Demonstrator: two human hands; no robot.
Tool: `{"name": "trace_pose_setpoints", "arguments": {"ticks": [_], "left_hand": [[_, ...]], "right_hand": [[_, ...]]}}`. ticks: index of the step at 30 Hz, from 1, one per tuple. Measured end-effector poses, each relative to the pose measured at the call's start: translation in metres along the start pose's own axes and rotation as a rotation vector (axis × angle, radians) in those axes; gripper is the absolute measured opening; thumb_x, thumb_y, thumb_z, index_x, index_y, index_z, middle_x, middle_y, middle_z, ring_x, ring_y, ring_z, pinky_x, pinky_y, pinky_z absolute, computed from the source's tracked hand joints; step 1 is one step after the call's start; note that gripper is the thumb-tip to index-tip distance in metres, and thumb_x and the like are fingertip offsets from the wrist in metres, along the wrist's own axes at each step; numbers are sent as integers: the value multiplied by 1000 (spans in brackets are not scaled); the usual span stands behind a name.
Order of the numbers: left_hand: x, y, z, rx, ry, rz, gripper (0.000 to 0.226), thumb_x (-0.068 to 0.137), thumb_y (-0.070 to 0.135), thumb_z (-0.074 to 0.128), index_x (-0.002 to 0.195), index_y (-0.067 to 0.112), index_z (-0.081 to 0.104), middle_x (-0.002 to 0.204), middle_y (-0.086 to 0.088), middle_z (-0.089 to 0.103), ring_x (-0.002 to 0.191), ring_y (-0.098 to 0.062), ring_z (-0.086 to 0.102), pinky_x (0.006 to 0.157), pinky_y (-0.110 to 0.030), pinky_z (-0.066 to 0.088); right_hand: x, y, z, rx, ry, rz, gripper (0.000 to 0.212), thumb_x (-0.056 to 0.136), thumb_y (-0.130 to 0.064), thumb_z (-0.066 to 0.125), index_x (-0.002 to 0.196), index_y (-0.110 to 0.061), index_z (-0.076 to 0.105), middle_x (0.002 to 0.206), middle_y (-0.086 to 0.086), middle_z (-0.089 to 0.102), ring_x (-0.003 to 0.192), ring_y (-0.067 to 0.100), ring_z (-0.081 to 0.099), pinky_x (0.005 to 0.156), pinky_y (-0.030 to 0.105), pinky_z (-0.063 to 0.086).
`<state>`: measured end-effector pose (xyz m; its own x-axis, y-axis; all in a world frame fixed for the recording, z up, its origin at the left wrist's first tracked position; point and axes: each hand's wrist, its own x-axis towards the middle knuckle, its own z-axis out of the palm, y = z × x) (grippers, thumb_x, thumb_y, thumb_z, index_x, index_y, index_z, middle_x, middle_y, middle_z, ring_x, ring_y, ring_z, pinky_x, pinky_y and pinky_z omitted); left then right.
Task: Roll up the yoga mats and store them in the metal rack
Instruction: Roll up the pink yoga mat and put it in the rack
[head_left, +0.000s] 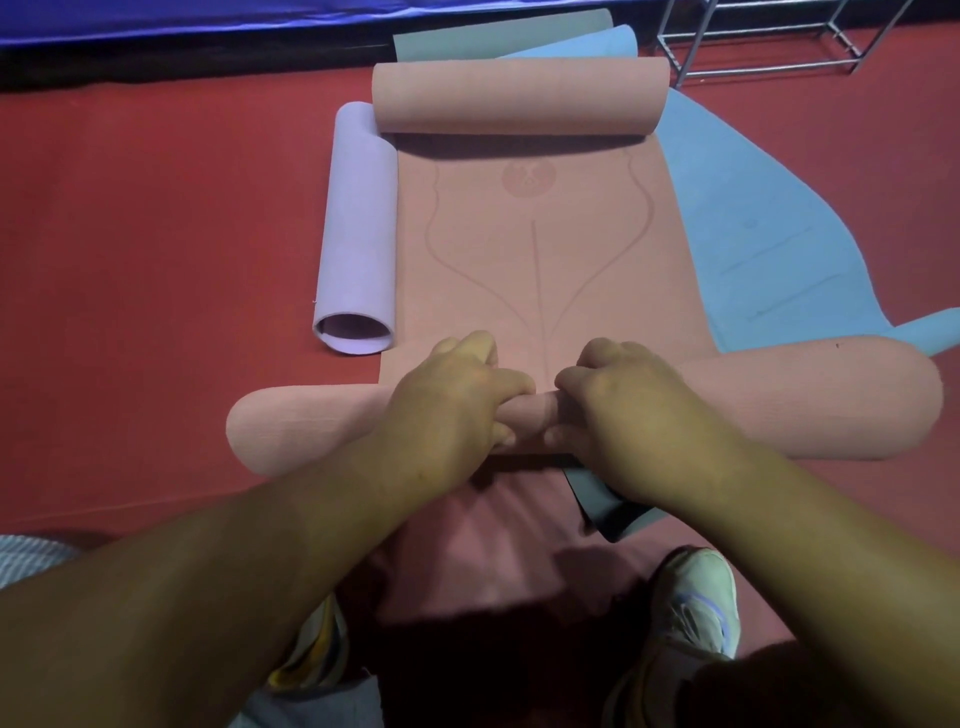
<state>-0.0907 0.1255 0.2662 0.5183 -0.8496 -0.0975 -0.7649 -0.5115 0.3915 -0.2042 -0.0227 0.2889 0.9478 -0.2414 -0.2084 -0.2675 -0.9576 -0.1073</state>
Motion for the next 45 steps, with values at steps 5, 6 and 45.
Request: {"name": "trace_pose_setpoints", "arguments": {"ticks": [5, 6, 45], "left_hand": [[2, -1, -3, 45, 185, -26, 48, 67, 40, 87, 111, 28, 72, 95, 3, 61, 96, -25, 55, 82, -41, 48], [3, -1, -4, 72, 241, -42, 46, 63, 42, 89, 104, 27, 73, 92, 3, 64, 93, -26, 57, 80, -39, 48], [-2, 12, -10, 167, 244, 21, 38, 94, 48, 54, 93, 21, 26, 94, -1, 42, 90, -27, 51, 71, -36, 32]], "right_hand": [[5, 8, -7, 98, 65, -11, 23, 93, -37, 65, 85, -21, 51, 78, -3, 41, 86, 24, 45, 68, 35, 34], [5, 7, -8, 131, 88, -5, 24, 92, -38, 66, 86, -20, 51, 78, -3, 41, 86, 24, 44, 68, 35, 32], [-6, -9, -10, -12, 316, -24, 25, 90, -23, 52, 78, -19, 31, 73, 1, 35, 69, 26, 31, 60, 35, 25]]}}
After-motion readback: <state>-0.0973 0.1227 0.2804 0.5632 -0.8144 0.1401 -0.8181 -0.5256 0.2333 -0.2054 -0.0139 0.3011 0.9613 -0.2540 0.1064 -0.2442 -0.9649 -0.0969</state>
